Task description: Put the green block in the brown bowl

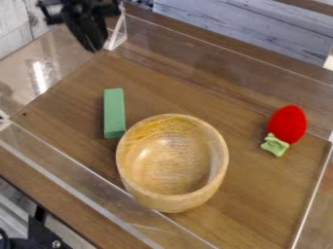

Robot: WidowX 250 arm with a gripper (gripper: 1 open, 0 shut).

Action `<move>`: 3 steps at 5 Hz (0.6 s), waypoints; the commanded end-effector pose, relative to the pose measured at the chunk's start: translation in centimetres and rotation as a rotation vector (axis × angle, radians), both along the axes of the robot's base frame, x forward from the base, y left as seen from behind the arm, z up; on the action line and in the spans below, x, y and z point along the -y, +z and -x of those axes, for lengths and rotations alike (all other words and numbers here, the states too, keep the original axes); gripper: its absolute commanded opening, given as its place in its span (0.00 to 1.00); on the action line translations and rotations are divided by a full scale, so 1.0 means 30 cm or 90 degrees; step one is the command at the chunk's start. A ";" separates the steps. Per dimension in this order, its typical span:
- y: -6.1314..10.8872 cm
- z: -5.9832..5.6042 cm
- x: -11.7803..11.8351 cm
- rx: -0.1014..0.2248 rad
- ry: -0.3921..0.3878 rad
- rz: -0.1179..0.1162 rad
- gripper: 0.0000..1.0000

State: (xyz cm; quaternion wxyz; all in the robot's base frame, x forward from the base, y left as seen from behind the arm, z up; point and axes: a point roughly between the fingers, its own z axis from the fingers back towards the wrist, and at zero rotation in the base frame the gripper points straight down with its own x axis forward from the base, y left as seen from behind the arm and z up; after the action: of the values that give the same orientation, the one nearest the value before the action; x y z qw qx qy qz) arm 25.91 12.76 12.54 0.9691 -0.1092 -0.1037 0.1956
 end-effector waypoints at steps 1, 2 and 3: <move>-0.036 0.004 -0.021 0.014 0.039 -0.005 1.00; -0.097 -0.007 -0.009 0.015 -0.002 -0.003 1.00; -0.142 -0.017 0.002 0.009 -0.046 -0.004 1.00</move>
State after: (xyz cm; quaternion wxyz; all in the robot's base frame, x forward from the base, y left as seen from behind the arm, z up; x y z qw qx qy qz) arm 26.02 12.66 7.34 0.9748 -0.1175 -0.0903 0.1670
